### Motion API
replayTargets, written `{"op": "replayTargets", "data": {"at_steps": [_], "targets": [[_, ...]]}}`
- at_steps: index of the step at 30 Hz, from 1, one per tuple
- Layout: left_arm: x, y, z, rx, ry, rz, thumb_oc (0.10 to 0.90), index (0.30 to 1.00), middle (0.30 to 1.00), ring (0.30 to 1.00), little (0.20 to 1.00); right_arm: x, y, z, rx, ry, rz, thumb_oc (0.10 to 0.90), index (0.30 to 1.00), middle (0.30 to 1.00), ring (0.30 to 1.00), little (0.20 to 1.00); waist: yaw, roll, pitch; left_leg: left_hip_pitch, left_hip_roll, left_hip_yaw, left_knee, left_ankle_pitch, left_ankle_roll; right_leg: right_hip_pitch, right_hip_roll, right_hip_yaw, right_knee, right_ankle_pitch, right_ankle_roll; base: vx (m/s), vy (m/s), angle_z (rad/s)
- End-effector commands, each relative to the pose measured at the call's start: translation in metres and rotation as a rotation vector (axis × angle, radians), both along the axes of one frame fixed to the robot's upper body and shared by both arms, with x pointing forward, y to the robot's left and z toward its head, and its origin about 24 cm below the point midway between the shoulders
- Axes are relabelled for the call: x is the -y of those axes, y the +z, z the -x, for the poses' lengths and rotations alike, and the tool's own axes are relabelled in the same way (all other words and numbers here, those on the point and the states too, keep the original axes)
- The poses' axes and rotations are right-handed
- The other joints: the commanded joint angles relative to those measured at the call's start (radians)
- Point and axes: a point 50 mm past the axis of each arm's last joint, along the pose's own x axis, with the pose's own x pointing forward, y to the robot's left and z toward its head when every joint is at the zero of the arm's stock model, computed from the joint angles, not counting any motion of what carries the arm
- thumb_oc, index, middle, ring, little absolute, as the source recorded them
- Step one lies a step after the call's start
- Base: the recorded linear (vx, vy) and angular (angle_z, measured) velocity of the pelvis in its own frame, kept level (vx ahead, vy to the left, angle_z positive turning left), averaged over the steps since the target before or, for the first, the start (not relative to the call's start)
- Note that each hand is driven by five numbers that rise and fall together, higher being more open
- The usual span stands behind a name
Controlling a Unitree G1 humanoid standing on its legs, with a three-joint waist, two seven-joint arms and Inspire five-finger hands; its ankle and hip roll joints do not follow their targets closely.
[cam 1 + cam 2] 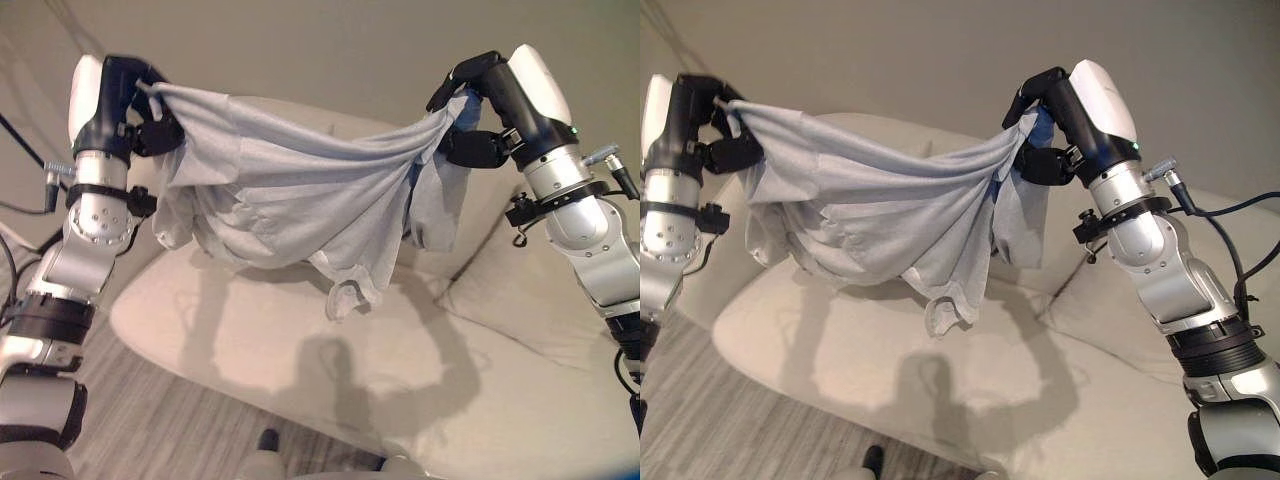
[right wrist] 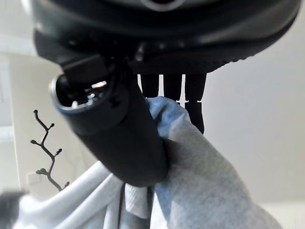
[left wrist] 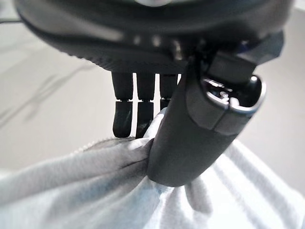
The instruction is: Hang the clothes on the sofa on the clothes rack.
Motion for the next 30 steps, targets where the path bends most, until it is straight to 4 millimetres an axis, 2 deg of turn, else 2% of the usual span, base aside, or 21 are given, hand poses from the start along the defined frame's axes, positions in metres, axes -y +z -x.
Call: {"op": "replayTargets", "data": {"at_steps": [1, 2, 5, 6, 10, 11, 12, 13, 15, 17, 18, 19, 21, 22, 23, 24, 25, 26, 28, 29, 30], "targets": [[0.009, 0.095, 0.020, 0.343, 0.003, -0.104, 0.400, 0.300, 0.300, 0.300, 0.300, -0.021, 0.085, 0.010, 0.354, 0.059, 0.025, 0.400, 0.300, 0.300, 0.300, 0.300, 0.040, 0.006, -0.076, 0.023, -0.006, 0.007, -0.079, -0.003, 0.025, 0.070, 0.146, 0.088, 0.298, -0.246, 0.034, -0.10, 0.249, 0.00], [0.005, 0.108, 0.023, 0.376, 0.032, -0.107, 0.400, 0.300, 0.300, 0.300, 0.300, -0.024, 0.084, 0.008, 0.350, 0.063, 0.022, 0.400, 0.300, 0.300, 0.300, 0.300, 0.062, -0.016, -0.075, 0.022, -0.046, -0.007, -0.074, 0.016, 0.025, 0.084, 0.242, 0.108, 0.293, -0.338, 0.008, -0.09, 0.138, -0.10], [-0.006, 0.118, 0.027, 0.404, 0.077, -0.087, 0.400, 0.300, 0.300, 0.300, 0.300, -0.025, 0.087, 0.003, 0.362, 0.055, 0.006, 0.400, 0.300, 0.300, 0.300, 0.300, 0.098, -0.042, -0.084, 0.020, -0.068, -0.005, -0.076, 0.020, 0.010, 0.160, 0.267, 0.087, 0.144, -0.384, -0.053, -0.02, 0.033, 0.23], [-0.015, 0.117, 0.028, 0.393, 0.104, -0.079, 0.400, 0.300, 0.300, 0.300, 0.300, -0.027, 0.084, 0.000, 0.348, 0.069, -0.020, 0.400, 0.300, 0.300, 0.300, 0.300, 0.108, -0.049, -0.088, 0.014, -0.075, -0.012, -0.075, 0.019, 0.003, 0.199, 0.295, 0.096, 0.029, -0.362, -0.045, -0.01, -0.016, 0.29], [-0.011, 0.119, 0.023, 0.413, 0.091, -0.036, 0.400, 0.300, 0.300, 0.300, 0.300, -0.017, 0.082, -0.003, 0.342, 0.019, -0.002, 0.400, 0.300, 0.300, 0.300, 0.300, 0.105, -0.039, -0.078, -0.065, -0.072, 0.030, -0.054, 0.067, -0.033, 0.221, 0.288, 0.051, -0.077, -0.306, -0.028, -0.12, 0.161, 0.37], [-0.002, 0.121, 0.020, 0.428, 0.062, -0.028, 0.400, 0.300, 0.300, 0.300, 0.300, -0.009, 0.083, -0.003, 0.332, -0.014, 0.026, 0.400, 0.300, 0.300, 0.300, 0.300, 0.081, -0.032, -0.066, -0.081, -0.012, 0.136, -0.038, 0.057, -0.034, 0.215, 0.250, 0.019, -0.089, -0.286, -0.007, -0.23, 0.433, 0.64], [0.001, 0.123, 0.019, 0.442, 0.059, -0.022, 0.400, 0.300, 0.300, 0.300, 0.300, -0.007, 0.085, -0.003, 0.335, -0.030, 0.045, 0.400, 0.300, 0.300, 0.300, 0.300, 0.077, -0.029, -0.066, -0.086, 0.031, 0.159, -0.026, 0.047, -0.037, 0.211, 0.230, 0.011, -0.098, -0.271, 0.004, -0.17, 0.354, 0.99], [0.002, 0.124, 0.019, 0.444, 0.059, -0.021, 0.400, 0.300, 0.300, 0.300, 0.300, -0.006, 0.085, -0.003, 0.337, -0.031, 0.047, 0.400, 0.300, 0.300, 0.300, 0.300, 0.077, -0.026, -0.066, -0.092, 0.032, 0.158, -0.023, 0.050, -0.035, 0.208, 0.231, 0.010, -0.101, -0.265, 0.004, -0.06, 0.288, 1.02], [0.003, 0.125, 0.019, 0.445, 0.049, -0.029, 0.400, 0.300, 0.300, 0.300, 0.300, -0.001, 0.085, -0.003, 0.328, -0.048, 0.048, 0.400, 0.300, 0.300, 0.300, 0.300, 0.062, -0.030, -0.068, -0.083, 0.112, 0.145, -0.002, 0.050, -0.043, 0.201, 0.190, 0.004, -0.092, -0.255, 0.012, -0.05, 0.337, 0.69], [0.005, 0.122, 0.020, 0.449, 0.037, -0.032, 0.400, 0.300, 0.300, 0.300, 0.300, 0.007, 0.081, -0.004, 0.325, -0.083, 0.057, 0.400, 0.300, 0.300, 0.300, 0.300, 0.049, -0.040, -0.076, -0.062, 0.261, 0.126, 0.021, 0.082, -0.051, 0.197, 0.125, -0.006, -0.087, -0.249, 0.027, 0.02, 0.491, 0.05], [0.006, 0.119, 0.020, 0.441, 0.033, -0.034, 0.400, 0.300, 0.300, 0.300, 0.300, 0.009, 0.078, -0.003, 0.318, -0.090, 0.056, 0.400, 0.300, 0.300, 0.300, 0.300, 0.039, -0.036, -0.084, -0.048, 0.310, 0.120, 0.027, 0.107, -0.054, 0.197, 0.109, -0.004, -0.081, -0.251, 0.032, 0.15, 0.743, 0.34], [0.009, 0.120, 0.020, 0.447, 0.030, -0.046, 0.400, 0.300, 0.300, 0.300, 0.300, 0.014, 0.074, -0.003, 0.309, -0.109, 0.048, 0.400, 0.300, 0.300, 0.300, 0.300, 0.030, -0.023, -0.101, -0.028, 0.384, 0.086, 0.024, 0.204, -0.088, 0.206, 0.074, 0.002, -0.081, -0.241, 0.050, 0.12, 0.535, 0.31], [0.010, 0.120, 0.018, 0.448, 0.027, -0.047, 0.400, 0.300, 0.300, 0.300, 0.300, 0.019, 0.070, -0.003, 0.297, -0.125, 0.052, 0.400, 0.300, 0.300, 0.300, 0.300, 0.024, -0.016, -0.111, -0.016, 0.413, 0.055, 0.012, 0.242, -0.112, 0.216, 0.052, 0.003, -0.082, -0.234, 0.066, 0.14, 0.561, 0.23], [0.014, 0.120, 0.017, 0.445, 0.014, -0.053, 0.400, 0.300, 0.300, 0.300, 0.300, 0.021, 0.070, -0.002, 0.298, -0.137, 0.061, 0.400, 0.300, 0.300, 0.300, 0.300, 0.022, -0.009, -0.111, -0.017, 0.420, 0.016, 0.013, 0.258, -0.132, 0.222, 0.029, 0.007, -0.079, -0.221, 0.082, 0.26, 1.016, 0.07], [0.016, 0.124, 0.020, 0.457, -0.007, -0.058, 0.400, 0.300, 0.300, 0.300, 0.300, 0.022, 0.071, -0.001, 0.293, -0.138, 0.076, 0.400, 0.300, 0.300, 0.300, 0.300, 0.028, 0.009, -0.131, 0.021, 0.379, -0.045, -0.017, 0.124, -0.165, 0.232, -0.022, 0.027, -0.112, -0.162, 0.122, 0.18, 0.772, 0.13], [0.016, 0.124, 0.021, 0.457, -0.007, -0.057, 0.400, 0.300, 0.300, 0.300, 0.300, 0.021, 0.071, -0.001, 0.293, -0.138, 0.077, 0.400, 0.300, 0.300, 0.300, 0.300, 0.029, 0.008, -0.131, 0.018, 0.375, -0.045, -0.015, 0.124, -0.163, 0.232, -0.024, 0.028, -0.117, -0.155, 0.123, 0.17, 0.757, 0.05], [0.022, 0.126, 0.021, 0.466, -0.029, -0.067, 0.400, 0.300, 0.300, 0.300, 0.300, 0.032, 0.072, 0.001, 0.301, -0.179, 0.076, 0.400, 0.300, 0.300, 0.300, 0.300, 0.028, 0.015, -0.141, 0.028, 0.362, -0.040, -0.029, 0.034, -0.176, 0.225, -0.051, 0.024, -0.133, -0.098, 0.127, 0.03, 0.688, -0.09], [0.031, 0.126, 0.020, 0.478, -0.061, -0.065, 0.400, 0.300, 0.300, 0.300, 0.300, 0.041, 0.072, 0.002, 0.308, -0.227, 0.057, 0.400, 0.300, 0.300, 0.300, 0.300, 0.021, 0.004, -0.124, 0.021, 0.316, -0.008, -0.005, -0.049, -0.155, 0.186, -0.129, 0.029, -0.119, 0.117, 0.127, 0.02, 0.696, -0.17], [0.034, 0.131, 0.025, 0.510, -0.065, -0.086, 0.400, 0.300, 0.300, 0.300, 0.300, 0.042, 0.074, 0.004, 0.326, -0.242, 0.061, 0.400, 0.300, 0.300, 0.300, 0.300, 0.032, -0.004, -0.113, 0.015, 0.283, 0.027, 0.013, -0.072, -0.127, 0.160, -0.172, 0.000, -0.116, 0.180, 0.127, -0.07, 0.769, 0.24], [0.036, 0.132, 0.028, 0.518, -0.078, -0.089, 0.400, 0.300, 0.300, 0.300, 0.300, 0.044, 0.074, 0.006, 0.331, -0.252, 0.029, 0.400, 0.300, 0.300, 0.300, 0.300, 0.021, -0.007, -0.088, 0.021, 0.196, 0.049, 0.006, -0.074, -0.075, 0.142, -0.144, 0.027, -0.042, 0.072, 0.118, -0.10, 0.792, 0.15], [0.036, 0.132, 0.028, 0.518, -0.079, -0.089, 0.400, 0.300, 0.300, 0.300, 0.300, 0.045, 0.074, 0.006, 0.332, -0.253, 0.028, 0.400, 0.300, 0.300, 0.300, 0.300, 0.022, -0.011, -0.087, 0.022, 0.191, 0.049, 0.003, -0.070, -0.073, 0.135, -0.150, 0.031, -0.030, 0.066, 0.118, -0.12, 0.937, 0.05]]}}
